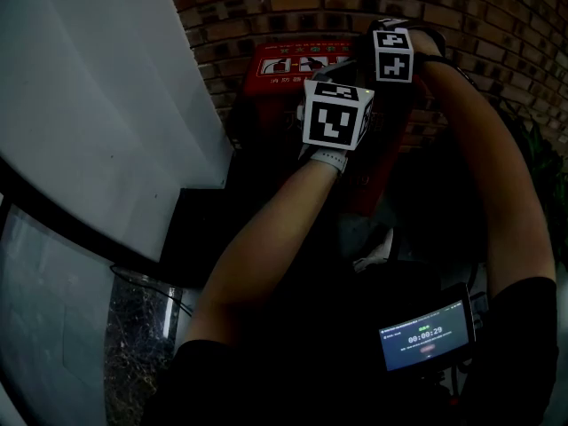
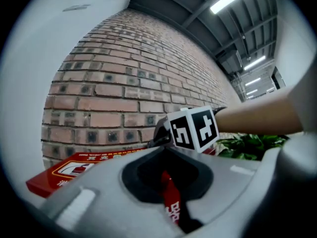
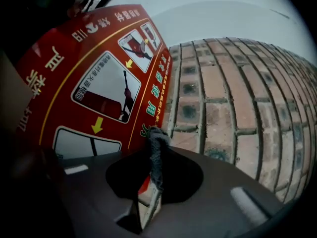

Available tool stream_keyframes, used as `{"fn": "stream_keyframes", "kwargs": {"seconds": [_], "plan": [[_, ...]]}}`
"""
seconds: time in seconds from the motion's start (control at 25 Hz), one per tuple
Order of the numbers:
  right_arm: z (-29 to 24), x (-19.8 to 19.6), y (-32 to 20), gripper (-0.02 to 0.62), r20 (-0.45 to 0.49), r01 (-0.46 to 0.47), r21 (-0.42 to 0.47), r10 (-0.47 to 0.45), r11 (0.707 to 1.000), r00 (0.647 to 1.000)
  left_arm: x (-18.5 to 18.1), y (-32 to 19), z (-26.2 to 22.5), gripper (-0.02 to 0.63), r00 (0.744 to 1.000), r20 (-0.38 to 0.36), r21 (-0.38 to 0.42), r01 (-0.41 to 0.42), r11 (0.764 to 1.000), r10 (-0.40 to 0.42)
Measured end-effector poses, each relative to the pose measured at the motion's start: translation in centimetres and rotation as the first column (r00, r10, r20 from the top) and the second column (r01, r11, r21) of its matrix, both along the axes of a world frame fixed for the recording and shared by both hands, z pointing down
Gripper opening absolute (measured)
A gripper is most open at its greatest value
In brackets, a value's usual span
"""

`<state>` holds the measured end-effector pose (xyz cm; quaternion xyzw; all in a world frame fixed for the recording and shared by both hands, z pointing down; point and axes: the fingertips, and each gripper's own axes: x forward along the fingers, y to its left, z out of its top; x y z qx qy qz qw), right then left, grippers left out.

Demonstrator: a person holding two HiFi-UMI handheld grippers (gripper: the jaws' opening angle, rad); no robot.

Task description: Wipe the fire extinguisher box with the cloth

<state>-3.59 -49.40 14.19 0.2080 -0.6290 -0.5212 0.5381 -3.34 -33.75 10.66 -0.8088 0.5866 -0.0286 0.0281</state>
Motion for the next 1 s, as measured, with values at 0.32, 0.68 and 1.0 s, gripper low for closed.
{"fn": "stream_keyframes", "kwargs": {"seconds": [0.32, 0.68, 1.0], "plan": [[0.4, 0.7, 2.0, 0.04, 0.0, 0.018, -0.039, -0.018, 0.999, 1.0, -0.7, -1.1, 1.2, 0.002, 0.999, 0.022, -0.014, 0.025, 1.0, -0.025], [0.7, 2.4, 9.2, 0.04, 0.012, 0.067, -0.095, -0.066, 0.993, 0.998, 0.3, 0.4, 1.3, 0.002, 0.997, 0.059, 0.001, 0.059, 0.998, -0.059], [0.9, 4.3, 14.5, 0.04, 0.0, 0.077, -0.168, -0.078, 0.983, 0.997, 1.8, 3.1, -0.3, 0.002, 0.996, 0.067, 0.027, 0.059, 0.998, -0.061]]}}
